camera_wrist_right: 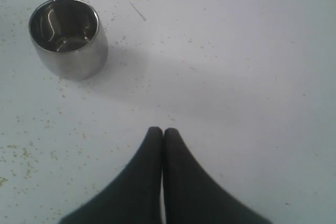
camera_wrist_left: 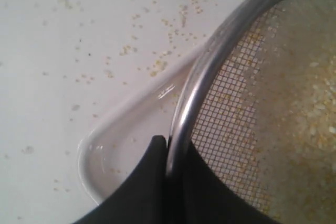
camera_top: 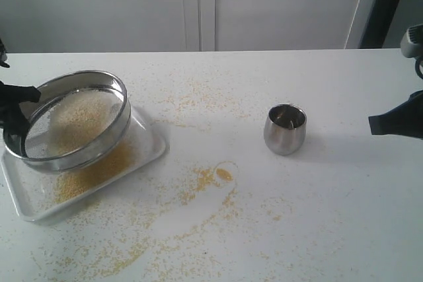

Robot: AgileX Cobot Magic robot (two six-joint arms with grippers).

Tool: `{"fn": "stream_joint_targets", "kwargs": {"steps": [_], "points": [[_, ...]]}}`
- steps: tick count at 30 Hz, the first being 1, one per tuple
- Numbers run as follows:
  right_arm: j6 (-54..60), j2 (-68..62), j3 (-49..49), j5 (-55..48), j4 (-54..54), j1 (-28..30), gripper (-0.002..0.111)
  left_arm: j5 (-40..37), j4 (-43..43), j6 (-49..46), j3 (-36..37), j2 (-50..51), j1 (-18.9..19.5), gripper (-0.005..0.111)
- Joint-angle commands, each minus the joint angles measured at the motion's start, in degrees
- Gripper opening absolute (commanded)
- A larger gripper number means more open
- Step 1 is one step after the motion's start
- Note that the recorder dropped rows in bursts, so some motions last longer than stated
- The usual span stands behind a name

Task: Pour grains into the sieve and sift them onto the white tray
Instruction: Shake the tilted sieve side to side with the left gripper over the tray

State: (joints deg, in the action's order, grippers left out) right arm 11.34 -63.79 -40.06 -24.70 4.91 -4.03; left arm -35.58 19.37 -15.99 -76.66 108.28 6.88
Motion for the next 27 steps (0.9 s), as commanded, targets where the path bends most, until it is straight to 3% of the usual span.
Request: {"fn": "stream_joint_targets", "kwargs": {"steps": [1,3,4,9,10,11,13,14,15,16,17,18,19,20,22,23,26,27], "points": [[0.45,0.3,0.21,0.68,-0.18,-0.4,0.0,-3.18,-7.71,-1.77,-0.11,-1.26,-1.42,0.0],[0.45,0.3,0.21,0.68,-0.18,-0.4,0.0,-1.07,-11.19,17.18,-0.11,-1.26,0.04,0.0],[0.45,0.3,0.21,0.68,-0.18,-0.4,0.0,-0.86,-11.53,21.03,-0.11,-1.26,0.49,0.0],[0.45,0.3,0.21,0.68,-0.18,-0.4,0.0,-2.15,-11.93,-1.14,-0.11,-1.61,-1.97,0.0],[0.45,0.3,0.21,0.68,-0.18,-0.4,0.0,-1.1,-12.06,11.41,-0.11,-1.61,-0.91,0.0],[0.45,0.3,0.21,0.57,-0.18,-0.4,0.0,-0.73,-10.58,18.0,-0.11,-1.61,-0.11,0.0],[0.45,0.3,0.21,0.57,-0.18,-0.4,0.0,-1.83,-0.73,2.81,-0.11,-1.36,-1.28,0.0],[0.45,0.3,0.21,0.57,-0.18,-0.4,0.0,-4.27,4.05,-12.32,-0.11,-1.36,-2.2,0.0],[0.45,0.3,0.21,0.57,-0.18,-0.4,0.0,-4.05,3.94,-10.99,-0.11,-1.36,-2.3,0.0],[0.45,0.3,0.21,0.57,-0.18,-0.4,0.0,-1.48,2.82,5.1,-0.11,-1.36,-0.71,0.0],[0.45,0.3,0.21,0.57,-0.18,-0.4,0.0,-1.18,3.3,12.72,-0.11,-1.11,-0.16,0.0],[0.45,0.3,0.21,0.57,-0.18,-0.4,0.0,-1.31,4.46,8.4,-0.11,-1.08,-0.74,0.0],[0.45,0.3,0.21,0.68,-0.18,-0.4,0.0,-2.3,4.02,-4.99,-0.11,-1.3,-1.92,0.0],[0.45,0.3,0.21,0.68,-0.18,-0.4,0.0,-2.89,0.8,-8.99,-0.11,-1.35,-2.04,0.0],[0.45,0.3,0.21,0.68,-0.18,-0.4,0.0,-1.59,-6.71,12.96,-0.11,-1.35,0.03,0.0],[-0.24,0.3,0.21,0.68,-0.18,-0.4,0.0,-1.59,-5.77,16.5,-0.11,-1.35,0.47,0.0],[-1.24,0.3,0.21,0.68,-0.18,-0.4,0.0,-3.37,-6.04,-5.61,-0.11,-1.92,-1.19,0.0],[-1.24,0.3,0.21,0.68,-0.18,-0.4,0.0,-3.53,-7.15,-4.43,-0.11,-2.04,-1.12,0.0]]}}
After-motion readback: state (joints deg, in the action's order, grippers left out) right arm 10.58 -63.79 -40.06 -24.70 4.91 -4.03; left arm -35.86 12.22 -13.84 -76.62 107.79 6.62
